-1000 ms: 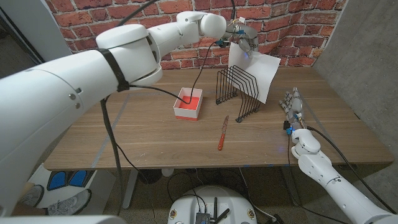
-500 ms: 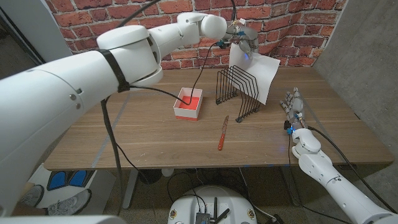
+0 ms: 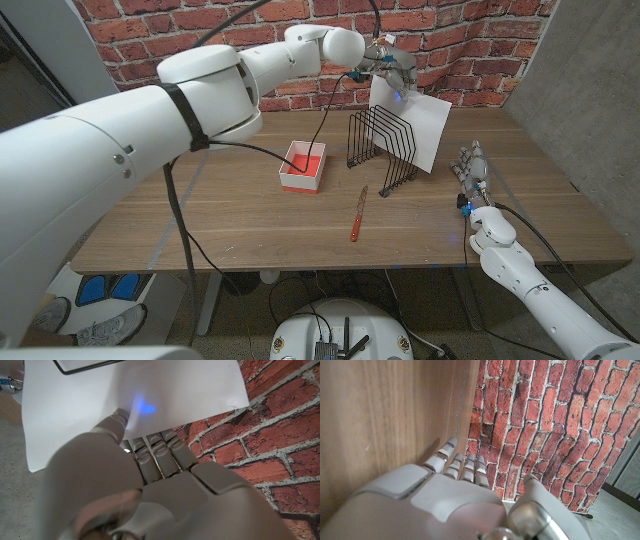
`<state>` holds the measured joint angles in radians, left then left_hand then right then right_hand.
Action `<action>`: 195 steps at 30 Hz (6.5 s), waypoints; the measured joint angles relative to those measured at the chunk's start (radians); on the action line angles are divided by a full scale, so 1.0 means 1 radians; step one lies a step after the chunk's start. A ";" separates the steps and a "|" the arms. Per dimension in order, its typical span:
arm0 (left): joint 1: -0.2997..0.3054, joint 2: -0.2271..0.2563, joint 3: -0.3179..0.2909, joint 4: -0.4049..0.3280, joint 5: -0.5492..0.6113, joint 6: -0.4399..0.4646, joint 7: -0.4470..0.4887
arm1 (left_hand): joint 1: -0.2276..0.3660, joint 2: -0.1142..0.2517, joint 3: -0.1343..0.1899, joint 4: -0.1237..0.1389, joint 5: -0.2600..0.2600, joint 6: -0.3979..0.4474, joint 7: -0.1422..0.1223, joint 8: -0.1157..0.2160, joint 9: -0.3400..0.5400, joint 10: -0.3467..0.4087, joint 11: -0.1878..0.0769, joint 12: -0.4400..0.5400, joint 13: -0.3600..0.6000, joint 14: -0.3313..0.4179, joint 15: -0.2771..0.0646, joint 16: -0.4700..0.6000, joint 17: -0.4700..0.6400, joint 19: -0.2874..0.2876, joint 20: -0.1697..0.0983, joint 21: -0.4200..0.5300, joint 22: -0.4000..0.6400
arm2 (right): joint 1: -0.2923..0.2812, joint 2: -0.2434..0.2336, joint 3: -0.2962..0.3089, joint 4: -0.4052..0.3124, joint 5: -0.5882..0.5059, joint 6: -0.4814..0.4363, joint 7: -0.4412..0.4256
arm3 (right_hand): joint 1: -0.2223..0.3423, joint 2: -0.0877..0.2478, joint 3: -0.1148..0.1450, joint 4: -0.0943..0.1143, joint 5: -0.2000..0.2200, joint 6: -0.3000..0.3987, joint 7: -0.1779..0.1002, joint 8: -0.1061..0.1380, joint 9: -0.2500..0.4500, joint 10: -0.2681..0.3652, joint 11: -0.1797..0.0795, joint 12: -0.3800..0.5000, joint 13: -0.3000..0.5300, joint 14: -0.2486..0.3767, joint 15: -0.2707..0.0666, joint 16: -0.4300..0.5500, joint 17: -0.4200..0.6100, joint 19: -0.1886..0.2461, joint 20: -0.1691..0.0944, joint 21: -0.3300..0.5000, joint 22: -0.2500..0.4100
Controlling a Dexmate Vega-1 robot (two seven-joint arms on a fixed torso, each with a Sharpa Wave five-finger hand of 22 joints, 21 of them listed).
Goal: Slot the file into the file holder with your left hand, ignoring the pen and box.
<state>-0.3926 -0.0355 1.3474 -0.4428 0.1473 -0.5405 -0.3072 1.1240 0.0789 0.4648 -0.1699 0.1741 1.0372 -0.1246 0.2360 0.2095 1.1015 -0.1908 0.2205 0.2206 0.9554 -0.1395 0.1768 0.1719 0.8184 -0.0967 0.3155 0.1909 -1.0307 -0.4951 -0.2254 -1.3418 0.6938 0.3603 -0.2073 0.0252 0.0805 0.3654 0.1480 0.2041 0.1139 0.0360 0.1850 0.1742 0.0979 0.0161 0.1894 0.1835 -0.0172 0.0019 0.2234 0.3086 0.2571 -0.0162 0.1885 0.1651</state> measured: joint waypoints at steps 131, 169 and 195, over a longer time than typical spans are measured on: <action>-0.036 0.057 -0.038 0.021 -0.006 -0.113 -0.115 | -0.304 -0.091 -0.175 0.037 0.005 -0.475 0.057 -0.058 -0.028 -0.622 0.084 -0.047 -0.039 -0.547 0.092 -0.011 -0.007 -0.385 0.051 -0.137 -0.023 | -0.001 -0.012 -0.003 -0.012 0.003 -0.011 0.009 | 0.000 0.000 0.000 0.000 0.000 0.000 0.000 0.000 0.000 0.000 0.000 0.000 0.000 0.005 -0.005 0.000 0.000 0.000 0.000 0.000 0.000; 0.036 0.147 -0.230 0.066 -0.124 -0.321 -0.219 | -0.371 -0.045 -0.197 0.051 -0.001 -0.554 0.075 -0.058 -0.028 -0.733 0.123 -0.047 -0.039 -0.647 0.097 -0.011 -0.009 -0.479 0.053 -0.137 -0.023 | 0.002 -0.025 -0.004 -0.022 -0.001 -0.029 0.012 | 0.000 0.000 0.000 0.000 0.000 0.000 0.000 0.000 0.000 0.000 0.000 0.000 0.000 0.005 -0.005 0.000 0.000 0.000 0.000 0.000 0.000; 0.209 0.298 -0.411 -0.128 -0.178 -0.365 -0.251 | -0.462 -0.004 -0.214 0.082 -0.001 -0.620 0.066 -0.062 -0.028 -0.773 0.143 -0.042 -0.044 -0.681 0.098 -0.011 -0.006 -0.515 0.054 -0.137 -0.023 | -0.029 -0.057 0.011 -0.069 0.004 -0.047 0.014 | 0.000 0.000 0.000 0.000 0.000 0.000 0.000 0.000 0.000 0.000 0.000 0.000 0.000 0.005 -0.005 0.000 0.000 -0.004 0.004 0.000 0.000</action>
<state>-0.1839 0.2629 0.9361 -0.5712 -0.0309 -0.9051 -0.5583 0.6620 0.0751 0.2513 -0.0880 0.1731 0.4170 -0.0589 0.1736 0.1816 0.3284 -0.0482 0.1780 0.1765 0.2747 -0.0411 0.1661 0.1656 0.3036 -0.0429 0.1784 0.1678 -1.0599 -0.5523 -0.2144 -1.4111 0.6982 0.3130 -0.1934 0.0252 0.0805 0.3653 0.1479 0.2041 0.1139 0.0360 0.1850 0.1742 0.0979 0.0161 0.1894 0.1834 -0.0118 -0.0035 0.2234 0.3085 0.2535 -0.0126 0.1885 0.1651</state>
